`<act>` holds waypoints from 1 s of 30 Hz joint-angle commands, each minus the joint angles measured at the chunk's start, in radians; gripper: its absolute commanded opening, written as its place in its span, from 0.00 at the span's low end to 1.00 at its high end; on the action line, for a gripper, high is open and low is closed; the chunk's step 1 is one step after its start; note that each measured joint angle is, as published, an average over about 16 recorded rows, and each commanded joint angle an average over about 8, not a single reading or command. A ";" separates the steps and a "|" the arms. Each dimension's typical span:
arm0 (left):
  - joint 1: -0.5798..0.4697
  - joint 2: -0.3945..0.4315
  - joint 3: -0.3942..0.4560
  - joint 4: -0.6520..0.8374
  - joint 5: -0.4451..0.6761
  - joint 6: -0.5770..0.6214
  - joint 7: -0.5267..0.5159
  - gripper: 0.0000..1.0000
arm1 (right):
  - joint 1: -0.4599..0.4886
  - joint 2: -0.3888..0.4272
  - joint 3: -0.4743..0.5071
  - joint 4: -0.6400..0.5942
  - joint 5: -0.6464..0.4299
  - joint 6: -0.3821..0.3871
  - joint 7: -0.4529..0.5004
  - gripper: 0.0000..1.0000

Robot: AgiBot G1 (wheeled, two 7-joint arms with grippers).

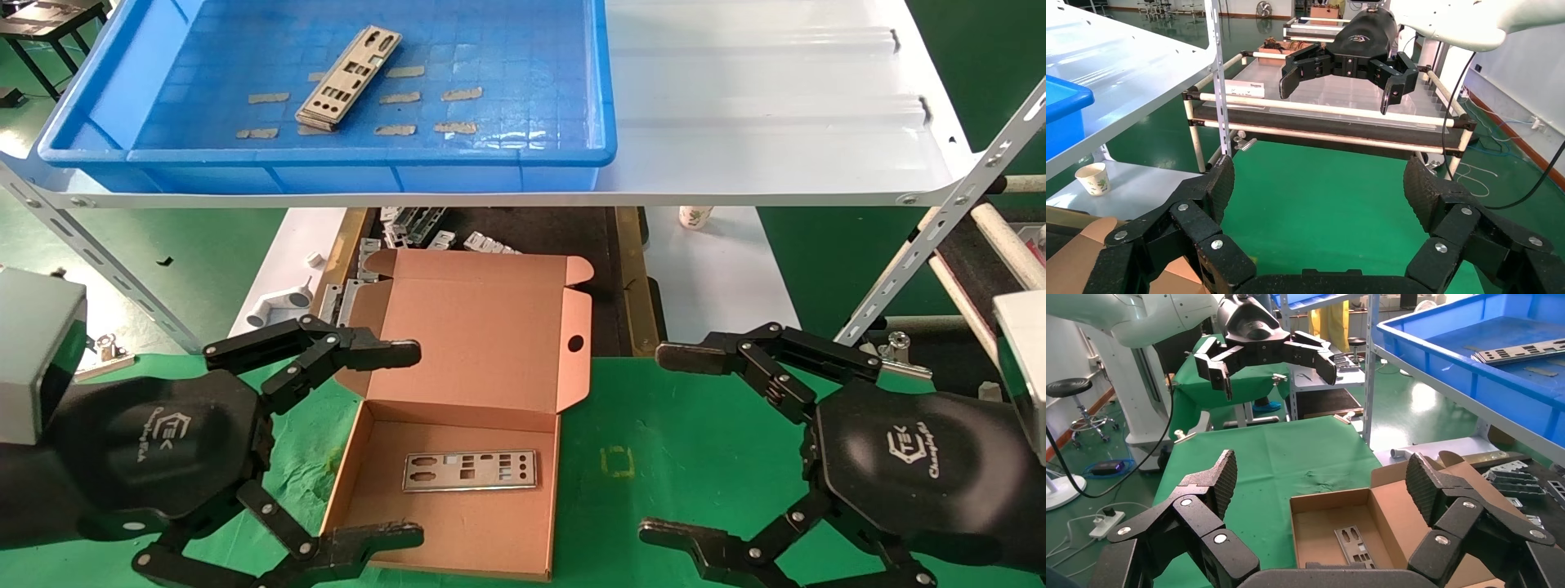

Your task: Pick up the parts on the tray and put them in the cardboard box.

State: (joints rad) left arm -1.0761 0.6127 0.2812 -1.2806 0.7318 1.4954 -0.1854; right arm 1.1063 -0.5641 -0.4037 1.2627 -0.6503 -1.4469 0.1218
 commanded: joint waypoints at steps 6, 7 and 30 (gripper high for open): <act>0.000 0.000 0.000 0.000 0.000 0.000 0.000 1.00 | 0.000 0.000 0.000 0.000 0.000 0.000 0.000 1.00; 0.000 0.000 0.000 0.000 0.000 0.000 0.000 1.00 | 0.000 0.000 0.000 0.000 0.000 0.000 0.000 1.00; 0.000 0.000 0.000 0.000 0.000 0.000 0.000 1.00 | 0.000 0.000 0.000 0.000 0.000 0.000 0.000 1.00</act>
State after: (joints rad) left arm -1.0761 0.6127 0.2812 -1.2806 0.7318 1.4954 -0.1854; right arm 1.1063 -0.5641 -0.4037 1.2627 -0.6502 -1.4469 0.1219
